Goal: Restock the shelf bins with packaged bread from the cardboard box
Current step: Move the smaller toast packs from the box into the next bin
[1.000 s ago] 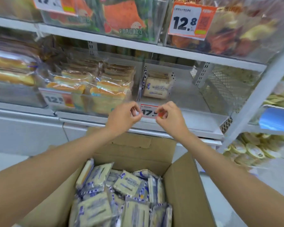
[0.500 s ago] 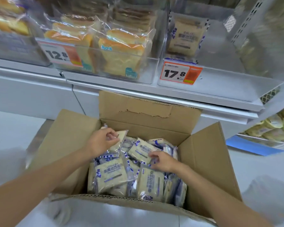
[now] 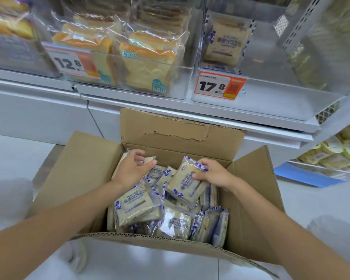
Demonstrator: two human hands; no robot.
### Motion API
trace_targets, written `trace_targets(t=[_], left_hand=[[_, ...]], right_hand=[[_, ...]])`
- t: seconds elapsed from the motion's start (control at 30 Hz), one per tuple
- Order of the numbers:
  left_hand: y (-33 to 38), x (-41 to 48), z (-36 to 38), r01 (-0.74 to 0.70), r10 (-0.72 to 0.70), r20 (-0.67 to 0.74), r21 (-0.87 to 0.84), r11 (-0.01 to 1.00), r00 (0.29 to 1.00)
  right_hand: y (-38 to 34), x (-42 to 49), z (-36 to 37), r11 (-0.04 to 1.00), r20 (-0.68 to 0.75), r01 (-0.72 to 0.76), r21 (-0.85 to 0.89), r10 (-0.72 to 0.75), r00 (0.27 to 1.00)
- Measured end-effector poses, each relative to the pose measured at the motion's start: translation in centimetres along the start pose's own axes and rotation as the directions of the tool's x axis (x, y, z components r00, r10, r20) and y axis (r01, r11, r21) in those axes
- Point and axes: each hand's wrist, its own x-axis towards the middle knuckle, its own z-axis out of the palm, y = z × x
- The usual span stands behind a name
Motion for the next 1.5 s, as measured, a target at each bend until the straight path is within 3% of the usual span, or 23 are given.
trace_targets(t=[0.13,0.27,0.33,0.4,0.43,0.6,0.73,0.8,0.97,1.1,1.17,1.27,1.4,1.5], left_hand=[[0.4,-0.9,0.8,0.081,-0.083,-0.008,-0.159,0.984,0.996],[0.2,-0.9,0.8,0.135,-0.132,0.031,-0.135,0.982,0.991],[0.4,-0.9,0.7,0.228,-0.189,0.205,-0.187,0.955,0.96],[0.8,-0.9,0.5,0.385,-0.229,0.423,-0.331,0.862,0.877],[0.9,-0.8,0.2,0.409,-0.22,0.459,-0.367,0.836,0.861],[-0.2,1.0,-3.1,0.31,-0.253,0.211,-0.305,0.901,0.944],[-1.6,0.9,-5.3,0.298,-0.271,0.13,-0.287,0.91,0.954],[-2.1,0.7,-6.0,0.295,-0.273,0.112,-0.299,0.908,0.955],[-2.4,0.3,-6.8,0.248,-0.246,0.039,-0.255,0.935,0.968],[-1.6,0.5,-6.9,0.153,-0.17,-0.058,-0.223,0.963,0.984],[-1.4,0.5,-6.6,0.147,-0.171,-0.093,-0.225,0.963,0.981],[-1.1,0.4,-5.8,0.174,-0.185,-0.028,-0.216,0.961,0.982],[0.6,-0.4,-3.0,0.13,-0.12,0.071,-0.158,0.979,0.99],[2.1,-1.3,-0.6,0.092,-0.076,0.171,-0.084,0.992,0.982]], right_hand=[[-0.8,-0.4,0.4,0.97,-0.052,-0.017,0.243,0.031,0.998],[-1.8,0.0,0.1,0.862,-0.024,-0.072,0.501,0.097,0.995],[-2.7,-0.1,0.5,0.831,0.036,-0.087,0.55,0.081,0.996],[-3.1,-0.2,1.3,0.815,0.073,-0.105,0.57,0.077,0.994],[-3.0,-0.1,1.7,0.821,0.078,-0.103,0.562,0.072,0.994],[-1.1,1.4,3.3,0.934,0.043,-0.097,0.345,0.087,0.995],[1.0,2.7,7.8,0.976,0.164,-0.208,0.07,0.194,0.967],[1.6,2.9,10.1,0.97,0.205,-0.24,0.026,0.23,0.951],[1.6,3.3,10.3,0.953,0.105,-0.24,0.184,0.223,0.969],[-1.2,1.9,5.6,0.995,-0.078,-0.002,0.097,0.009,0.997],[-2.4,0.7,3.2,0.974,-0.15,0.064,0.219,-0.031,0.988],[-3.2,-0.7,0.8,0.916,-0.166,0.092,0.389,-0.028,0.986],[-3.8,-1.8,1.6,0.755,-0.178,0.116,0.645,0.001,0.984],[-3.8,-1.9,3.0,0.688,-0.187,0.1,0.719,0.053,0.981]])
